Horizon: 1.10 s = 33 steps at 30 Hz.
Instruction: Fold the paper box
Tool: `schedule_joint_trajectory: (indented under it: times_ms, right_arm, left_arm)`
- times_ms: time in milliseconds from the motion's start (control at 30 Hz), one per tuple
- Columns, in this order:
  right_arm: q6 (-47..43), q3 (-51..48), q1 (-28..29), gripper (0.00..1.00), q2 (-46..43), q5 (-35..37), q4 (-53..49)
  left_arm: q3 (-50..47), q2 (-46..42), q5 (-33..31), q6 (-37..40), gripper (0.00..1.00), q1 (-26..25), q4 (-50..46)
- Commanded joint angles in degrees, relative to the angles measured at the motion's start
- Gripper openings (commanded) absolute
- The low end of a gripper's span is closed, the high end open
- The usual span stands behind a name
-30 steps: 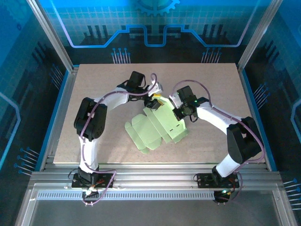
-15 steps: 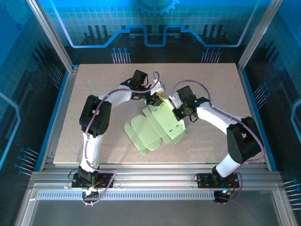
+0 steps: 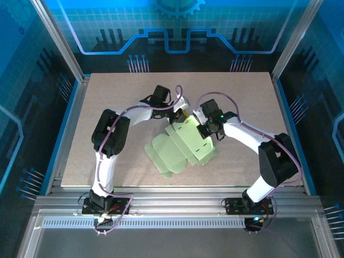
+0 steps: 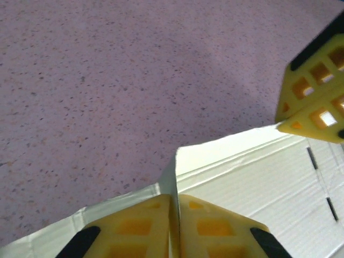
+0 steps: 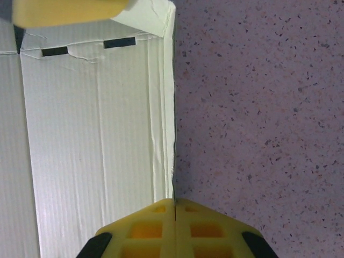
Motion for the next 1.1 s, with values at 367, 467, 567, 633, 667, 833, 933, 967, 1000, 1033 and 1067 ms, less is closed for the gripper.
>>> schedule_joint_trajectory:
  times_ms: [367, 467, 567, 633, 667, 833, 933, 967, 1000, 1033, 1067]
  right_arm:
    - [8.19, 1.38, 4.94, 0.00, 2.86, 11.72, 5.08]
    - [10.11, 0.59, 4.98, 0.00, 2.63, 11.86, 6.62]
    - [10.77, 0.21, 4.97, 0.00, 2.55, 10.67, 7.68]
    - [10.77, 0.16, 4.97, 0.00, 2.68, 9.97, 7.98]
    - [10.69, -0.01, 4.96, 0.00, 2.76, 9.73, 8.13]
    - [9.78, -0.75, 4.79, 0.00, 2.87, 7.48, 8.96]
    - [8.72, -1.37, 4.40, 0.00, 2.68, 6.21, 9.42]
    - [8.43, -1.70, 4.12, 0.00, 2.50, 5.73, 9.62]
    - [8.18, -2.10, 3.71, 0.00, 2.20, 4.89, 9.81]
    - [7.87, -2.39, 3.33, 0.00, 1.99, 4.04, 9.91]
    - [7.66, -2.60, 2.94, 0.00, 1.76, 3.29, 10.00]
  left_arm:
    - [-10.07, -6.83, -20.68, -19.46, 0.14, -7.09, 12.84]
    - [-13.09, -7.63, -22.52, -24.11, 0.16, -7.91, 16.96]
    - [-16.12, -8.22, -21.97, -29.24, 0.28, -8.12, 21.62]
    - [-18.02, -8.60, -21.24, -31.62, 0.35, -8.13, 24.84]
    - [-18.62, -8.65, -21.15, -32.64, 0.36, -8.12, 25.91]
    - [-19.28, -9.62, -18.01, -36.45, 0.37, -7.17, 28.20]
    - [-21.45, -10.94, -14.72, -40.77, 0.42, -5.49, 33.74]
    - [-22.85, -11.66, -14.21, -42.30, 0.43, -4.82, 35.83]
    - [-24.02, -12.51, -13.92, -43.46, 0.45, -3.99, 37.19]
    - [-24.86, -13.30, -13.78, -44.18, 0.46, -3.39, 37.60]
    - [-25.56, -14.37, -13.78, -44.92, 0.49, -2.68, 37.63]
